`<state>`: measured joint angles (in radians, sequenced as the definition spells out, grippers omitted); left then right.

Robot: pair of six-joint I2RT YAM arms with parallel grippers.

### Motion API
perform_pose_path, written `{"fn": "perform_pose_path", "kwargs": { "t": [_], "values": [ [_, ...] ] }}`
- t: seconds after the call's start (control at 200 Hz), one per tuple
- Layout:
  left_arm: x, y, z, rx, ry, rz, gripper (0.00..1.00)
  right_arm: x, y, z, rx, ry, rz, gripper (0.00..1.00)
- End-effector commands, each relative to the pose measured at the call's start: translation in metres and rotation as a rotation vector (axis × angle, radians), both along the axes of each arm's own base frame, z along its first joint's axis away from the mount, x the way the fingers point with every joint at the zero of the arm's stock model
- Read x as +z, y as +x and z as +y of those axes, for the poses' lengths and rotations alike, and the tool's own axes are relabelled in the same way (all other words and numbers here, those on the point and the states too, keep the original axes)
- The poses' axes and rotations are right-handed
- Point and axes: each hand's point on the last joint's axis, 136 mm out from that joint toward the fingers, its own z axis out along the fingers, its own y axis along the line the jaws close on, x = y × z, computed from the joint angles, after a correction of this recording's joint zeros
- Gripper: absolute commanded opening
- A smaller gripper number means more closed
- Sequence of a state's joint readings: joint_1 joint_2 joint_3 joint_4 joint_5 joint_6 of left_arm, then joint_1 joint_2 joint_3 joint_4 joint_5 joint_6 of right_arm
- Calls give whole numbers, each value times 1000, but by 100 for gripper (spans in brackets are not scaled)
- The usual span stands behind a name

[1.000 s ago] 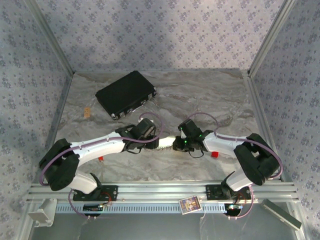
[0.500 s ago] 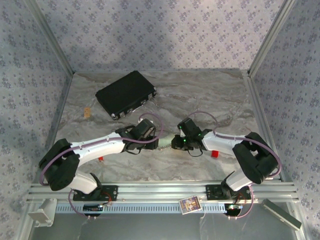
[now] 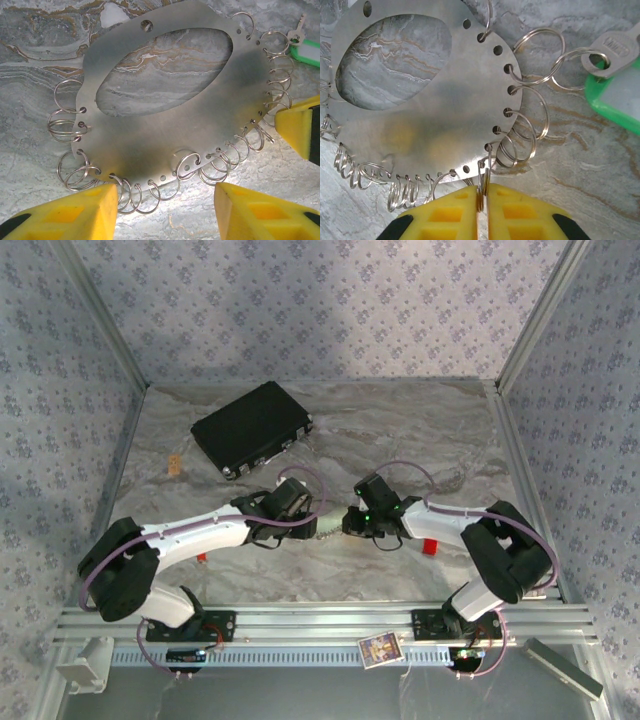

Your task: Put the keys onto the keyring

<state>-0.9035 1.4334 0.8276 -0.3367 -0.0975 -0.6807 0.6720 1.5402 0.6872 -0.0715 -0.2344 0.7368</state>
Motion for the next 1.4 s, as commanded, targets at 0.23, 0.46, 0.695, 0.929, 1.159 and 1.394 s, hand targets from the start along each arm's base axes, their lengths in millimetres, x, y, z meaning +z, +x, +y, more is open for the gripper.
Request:
{"fn": "perform_pose_path", "kwargs": {
  "t": [0.23,0.46,0.695,0.929,1.159,1.394],
  "values": [
    [9,4,3,6,-6,-44,52,11,4,-12,-20,-40,-28,0],
    [10,4,6,13,-6,-58,52,5,-15,-20,21,-69,26,0],
    [9,4,8,16,-10,-63,52,4,-10,-22,16,-90,22,0],
    [11,4,11,21,-10,-77,52,7,-2,-24,24,-134,6,14],
    [14,6,13,19,-7,-100,53,21,-11,-44,48,-250,-52,32],
    [23,10,14,29,-39,-161,53,35,-24,-31,277,-427,-145,33]
  ]
}}
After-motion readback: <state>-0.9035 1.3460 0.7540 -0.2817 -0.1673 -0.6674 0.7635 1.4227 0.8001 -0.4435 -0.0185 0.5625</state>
